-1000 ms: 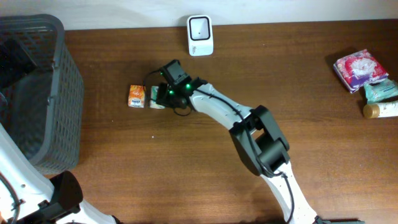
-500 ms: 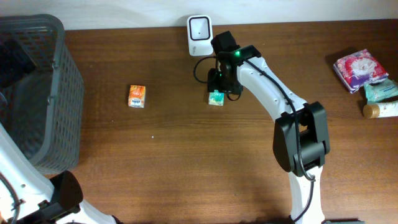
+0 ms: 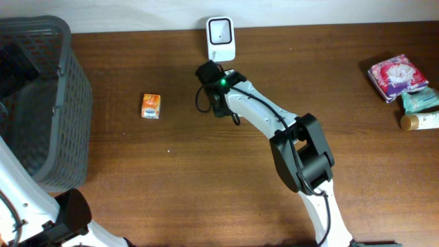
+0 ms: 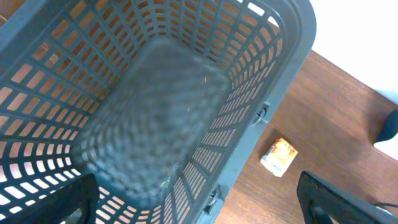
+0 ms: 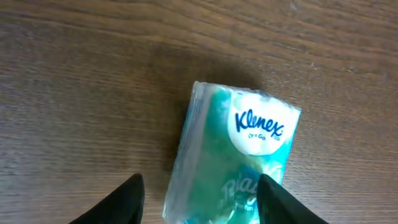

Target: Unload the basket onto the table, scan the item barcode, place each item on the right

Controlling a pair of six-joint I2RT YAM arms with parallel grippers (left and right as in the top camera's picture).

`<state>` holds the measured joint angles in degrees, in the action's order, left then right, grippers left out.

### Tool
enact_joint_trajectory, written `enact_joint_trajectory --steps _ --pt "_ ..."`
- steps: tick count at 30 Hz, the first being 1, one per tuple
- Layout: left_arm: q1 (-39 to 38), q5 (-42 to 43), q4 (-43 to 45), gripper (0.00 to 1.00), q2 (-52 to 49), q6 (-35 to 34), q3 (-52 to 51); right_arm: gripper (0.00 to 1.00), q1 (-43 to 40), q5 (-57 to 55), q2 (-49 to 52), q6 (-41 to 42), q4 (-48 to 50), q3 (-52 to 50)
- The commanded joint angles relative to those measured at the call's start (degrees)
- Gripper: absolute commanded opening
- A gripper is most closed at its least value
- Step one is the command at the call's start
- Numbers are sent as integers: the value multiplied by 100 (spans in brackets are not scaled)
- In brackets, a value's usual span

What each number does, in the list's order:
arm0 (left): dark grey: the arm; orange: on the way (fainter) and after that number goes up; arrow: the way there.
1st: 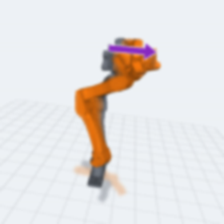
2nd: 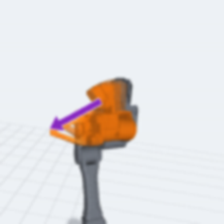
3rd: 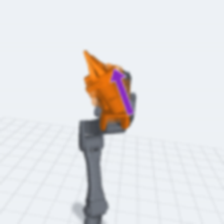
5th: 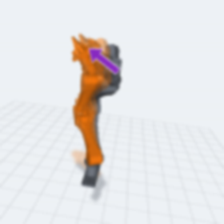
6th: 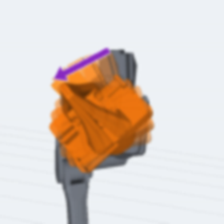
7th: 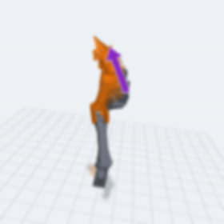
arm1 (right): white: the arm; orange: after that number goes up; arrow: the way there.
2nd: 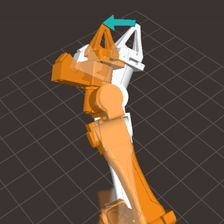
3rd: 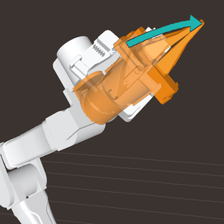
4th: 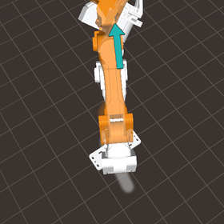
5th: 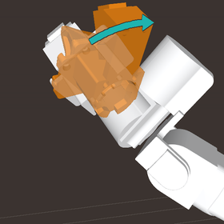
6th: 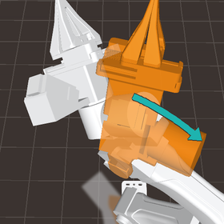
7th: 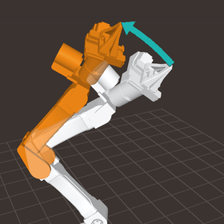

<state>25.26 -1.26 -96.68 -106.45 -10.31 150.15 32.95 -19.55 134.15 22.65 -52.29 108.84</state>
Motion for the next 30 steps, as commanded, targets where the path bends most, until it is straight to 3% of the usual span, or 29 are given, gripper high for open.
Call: enact_joint_trajectory --steps 1,2,3,6,8,10,12,16,20,25,27,30 --pt "15 22 -2 99 -7 -35 -11 52 -28 -173 269 7 4 -55" --pt "15 22 -2 99 -7 -35 -11 47 -35 -170 275 7 -28 -57" --pt "15 22 -2 99 -7 -35 -11 35 -39 -168 273 9 -85 -55" --pt "15 22 -2 99 -9 -35 -11 24 -42 -42 190 7 -269 94" --pt "15 22 -2 99 -7 -35 -11 8 -68 -2 151 7 -546 387" --pt "15 22 -2 99 -7 -35 -11 6 -120 245 142 4 -796 688" --pt "15 22 -2 99 -7 -35 -11 4 -326 1287 142 -260 -1239 1344" --pt "15 22 -2 99 -7 -35 -11 4 -1029 4444 144 -933 -1484 1694" --pt "15 22 -2 99 -7 -35 -11 4 -1517 6190 155 -1432 -1462 1073" --pt "15 22 -2 99 -7 -35 -11 4 -2037 6365 155 -1432 -1261 13" --pt "15 22 -2 99 -7 -35 -11 22 -2361 6181 155 -1432 -1294 -83" --pt "15 22 -2 99 -7 -35 -11 37 -2865 6148 146 -1436 -1751 50"
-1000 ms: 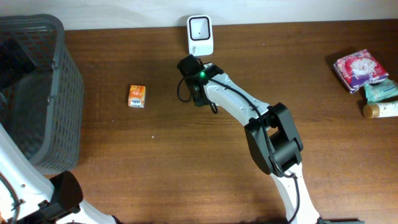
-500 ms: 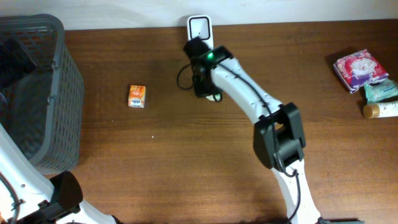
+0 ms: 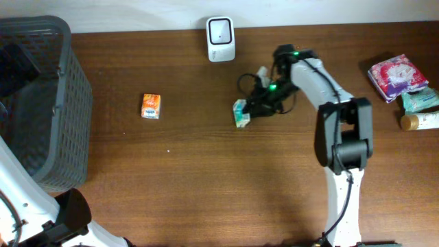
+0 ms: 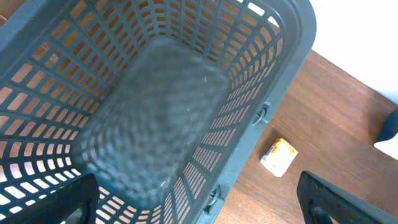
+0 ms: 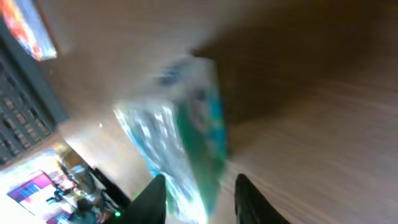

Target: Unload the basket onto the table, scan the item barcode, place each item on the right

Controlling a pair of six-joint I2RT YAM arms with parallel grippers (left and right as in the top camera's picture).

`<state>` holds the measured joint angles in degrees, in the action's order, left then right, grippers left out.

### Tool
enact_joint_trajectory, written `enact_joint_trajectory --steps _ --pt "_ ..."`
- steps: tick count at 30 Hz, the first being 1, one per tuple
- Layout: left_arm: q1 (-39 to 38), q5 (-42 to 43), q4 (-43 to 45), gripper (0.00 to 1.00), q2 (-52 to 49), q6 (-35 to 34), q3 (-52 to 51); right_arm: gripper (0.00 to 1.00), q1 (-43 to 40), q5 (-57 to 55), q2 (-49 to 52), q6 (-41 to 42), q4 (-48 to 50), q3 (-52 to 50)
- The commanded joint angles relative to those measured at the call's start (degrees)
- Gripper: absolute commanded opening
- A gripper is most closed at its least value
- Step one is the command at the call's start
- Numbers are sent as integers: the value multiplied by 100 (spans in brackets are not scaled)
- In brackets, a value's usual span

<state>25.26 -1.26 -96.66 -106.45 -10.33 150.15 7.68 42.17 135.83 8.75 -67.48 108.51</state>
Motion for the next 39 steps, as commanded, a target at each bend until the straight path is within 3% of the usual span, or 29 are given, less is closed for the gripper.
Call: enact_joint_trajectory --steps 1,7,10,19,20,22,23,26,31,39 --pt "15 22 -4 99 -7 -33 -11 41 -470 -20 -26 -164 -420 166" --pt "15 22 -4 99 -7 -33 -11 53 -487 -87 -26 -839 -802 466" --pt "15 22 -4 99 -7 -33 -11 53 -310 -960 -24 -831 -531 424" --pt "15 22 -4 99 -7 -33 -11 50 186 -990 -7 -826 717 -306" --pt "15 22 -4 99 -7 -33 -11 43 214 -988 2 -787 782 -398" --pt "15 22 -4 99 -7 -33 -11 5 249 -986 9 -789 815 -553" --pt "15 22 -4 99 -7 -33 -11 4 249 -874 9 -787 758 -555" --pt "15 22 -4 99 -7 -33 -11 4 232 101 7 -793 704 -514" --pt "15 22 -4 99 -7 -33 -11 4 232 3091 7 -1316 686 -48" --pt "15 22 -4 99 -7 -33 -11 4 234 4677 4 -2057 575 57"
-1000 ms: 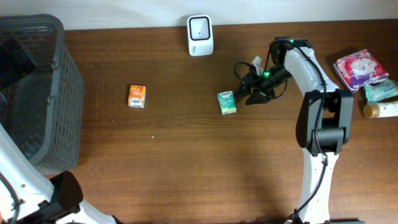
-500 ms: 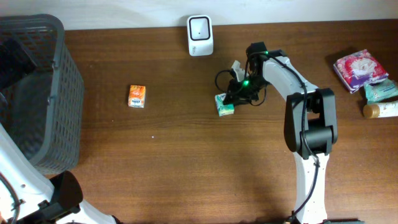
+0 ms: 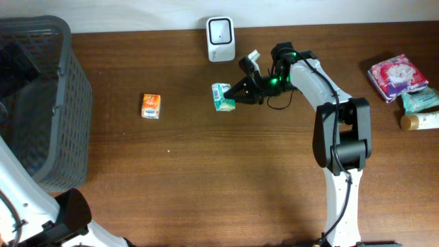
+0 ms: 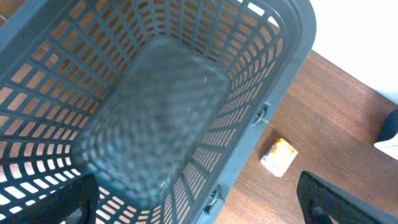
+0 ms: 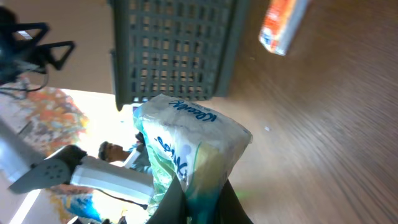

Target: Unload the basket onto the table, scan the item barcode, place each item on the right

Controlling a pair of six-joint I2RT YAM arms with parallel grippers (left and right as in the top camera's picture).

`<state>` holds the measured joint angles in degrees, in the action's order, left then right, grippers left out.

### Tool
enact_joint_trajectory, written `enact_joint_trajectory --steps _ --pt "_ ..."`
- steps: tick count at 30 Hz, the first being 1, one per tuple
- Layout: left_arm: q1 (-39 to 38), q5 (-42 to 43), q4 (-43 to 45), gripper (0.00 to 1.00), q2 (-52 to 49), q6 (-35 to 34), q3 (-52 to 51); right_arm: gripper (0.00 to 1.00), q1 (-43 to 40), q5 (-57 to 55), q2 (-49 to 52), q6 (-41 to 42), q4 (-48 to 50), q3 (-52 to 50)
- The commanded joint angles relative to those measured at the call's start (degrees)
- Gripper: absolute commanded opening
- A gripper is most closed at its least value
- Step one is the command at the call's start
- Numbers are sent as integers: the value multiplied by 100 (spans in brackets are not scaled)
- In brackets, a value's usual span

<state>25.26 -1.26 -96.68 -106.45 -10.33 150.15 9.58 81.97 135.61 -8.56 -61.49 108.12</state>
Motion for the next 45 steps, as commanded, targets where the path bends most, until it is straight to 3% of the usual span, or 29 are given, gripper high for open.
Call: enact_joint_trajectory --steps 1,4,7,9,33,39,45 --pt "15 22 -2 99 -7 -33 -11 4 42 697 26 -326 -52 96" --pt "15 22 -2 99 -7 -33 -11 4 44 697 2 -787 -568 96" --pt "15 22 -2 99 -7 -33 -11 4 42 411 -4 -2863 -2533 96" --pt "15 22 -2 99 -7 -33 -11 4 -22 319 -4 -3801 -3508 96" --pt "15 22 -2 99 -7 -33 -11 4 -103 136 -26 -3923 -3534 79" --pt "15 22 -2 99 -7 -33 -11 4 -107 140 -26 -3921 -2756 81" --pt "15 22 -2 99 -7 -33 -11 4 -107 68 -26 -3923 -2577 81"
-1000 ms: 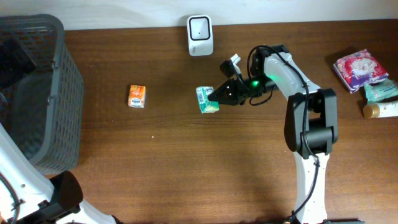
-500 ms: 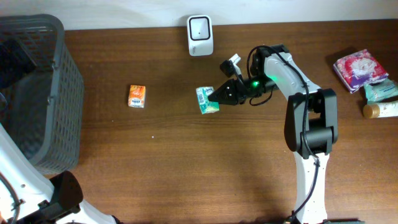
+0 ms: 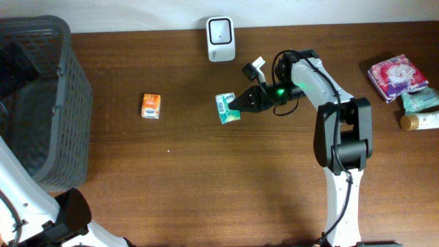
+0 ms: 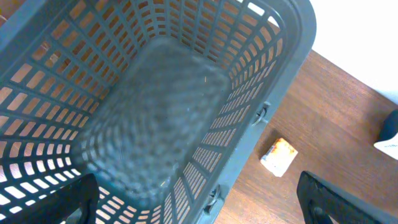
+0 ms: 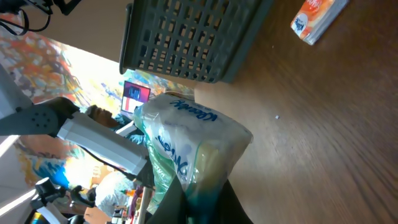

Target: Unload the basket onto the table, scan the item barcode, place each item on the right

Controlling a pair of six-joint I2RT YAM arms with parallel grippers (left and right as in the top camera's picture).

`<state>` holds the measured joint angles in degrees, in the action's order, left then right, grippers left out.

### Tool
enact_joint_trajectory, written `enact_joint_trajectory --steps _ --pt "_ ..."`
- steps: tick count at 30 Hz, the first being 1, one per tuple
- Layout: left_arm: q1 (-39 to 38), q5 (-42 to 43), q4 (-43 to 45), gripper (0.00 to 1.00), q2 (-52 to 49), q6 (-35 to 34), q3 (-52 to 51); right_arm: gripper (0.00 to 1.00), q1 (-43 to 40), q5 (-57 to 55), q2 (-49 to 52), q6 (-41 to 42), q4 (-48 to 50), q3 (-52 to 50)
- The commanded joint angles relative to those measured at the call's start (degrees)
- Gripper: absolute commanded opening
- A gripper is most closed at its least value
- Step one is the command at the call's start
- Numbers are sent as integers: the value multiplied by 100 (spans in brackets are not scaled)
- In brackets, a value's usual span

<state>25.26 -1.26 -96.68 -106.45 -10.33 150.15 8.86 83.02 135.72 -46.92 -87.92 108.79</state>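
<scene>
A green-and-white Kleenex tissue pack hangs above the table's middle, pinched in my right gripper, which is shut on it; close up the pack fills the space between the dark fingers. The white barcode scanner stands at the back edge, up and left of the pack. My left gripper is open over the grey basket, nothing between its fingers.
A small orange carton lies left of centre. The grey basket fills the left edge. At the far right sit a pink tissue pack, a teal pack and a bottle.
My right gripper, still shut on the tissue pack, has shifted a little right and toward the front, away from the scanner. The left arm has not moved.
My right gripper stood open over the tissue pack lying just below the scanner. Then the pack was tilted on the table right of there at the gripper. Then it was held lifted near the scanner, and now sits slightly farther from it.
</scene>
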Motion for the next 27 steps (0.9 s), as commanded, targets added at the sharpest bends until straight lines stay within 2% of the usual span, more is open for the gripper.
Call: enact_joint_trajectory --steps 1,16,20,21,24,25,27 --pt "15 22 -2 99 -7 -33 -11 4 -35 -55 -37 -87 85 13" --pt "15 22 -2 99 -7 -33 -11 4 -31 -109 -37 -59 120 13" --pt "15 22 -2 99 -7 -33 -11 4 -24 -120 -37 227 155 13" --pt "15 22 -2 99 -7 -33 -11 4 -24 -190 -37 614 317 13" --pt "15 22 -2 99 -7 -33 -11 4 35 -1351 -37 3526 1812 13" --pt "15 22 -2 99 -7 -33 -11 4 101 -2208 -37 4857 2498 33" --pt "15 22 -2 99 -7 -33 -11 4 243 -4183 -37 6041 3032 334"
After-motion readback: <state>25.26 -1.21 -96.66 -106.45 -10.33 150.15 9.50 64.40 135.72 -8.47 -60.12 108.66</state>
